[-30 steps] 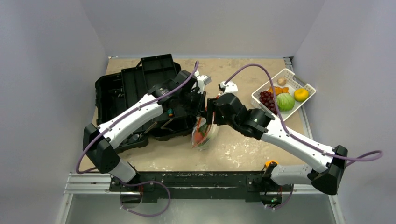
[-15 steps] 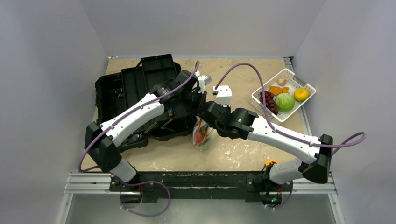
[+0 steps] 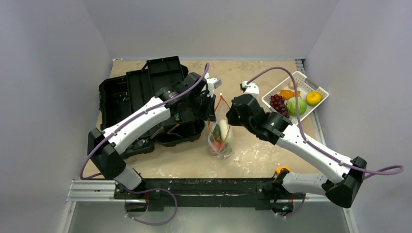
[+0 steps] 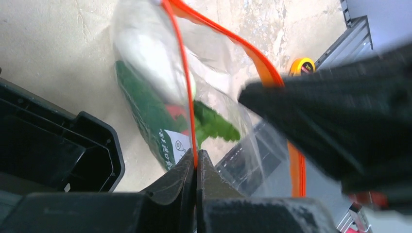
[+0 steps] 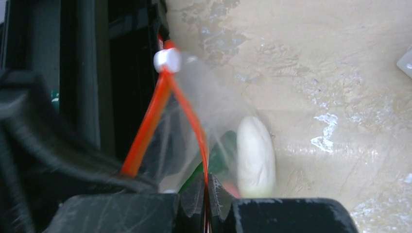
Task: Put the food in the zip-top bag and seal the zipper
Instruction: Adjust the zipper food storage bag at the center of the board, then pick up the fake fruit from the bin.
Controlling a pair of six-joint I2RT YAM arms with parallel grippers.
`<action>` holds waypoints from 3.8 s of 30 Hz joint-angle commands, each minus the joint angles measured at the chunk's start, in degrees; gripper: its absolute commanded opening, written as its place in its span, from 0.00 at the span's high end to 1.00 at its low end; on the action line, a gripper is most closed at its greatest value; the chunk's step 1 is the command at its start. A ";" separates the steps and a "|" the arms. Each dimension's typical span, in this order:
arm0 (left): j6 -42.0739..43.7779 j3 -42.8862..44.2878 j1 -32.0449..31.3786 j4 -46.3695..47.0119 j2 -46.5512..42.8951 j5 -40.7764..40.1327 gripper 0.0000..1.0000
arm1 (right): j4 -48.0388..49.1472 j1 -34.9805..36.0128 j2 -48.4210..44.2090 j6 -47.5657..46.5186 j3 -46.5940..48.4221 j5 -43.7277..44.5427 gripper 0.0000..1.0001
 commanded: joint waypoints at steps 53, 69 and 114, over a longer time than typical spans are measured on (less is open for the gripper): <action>0.70 0.50 -1.59 1.59 -3.80 -1.33 1.00 | 11.06 -33.28 -0.18 -17.08 5.72 4.06 0.01; 0.11 0.42 -1.62 1.88 -3.19 0.23 1.00 | 20.86 -54.94 15.58 -7.39 -6.64 -9.82 0.03; -0.61 0.68 -1.50 1.89 -0.92 2.50 1.00 | 24.68 -56.21 13.13 -17.86 -7.72 -16.19 1.00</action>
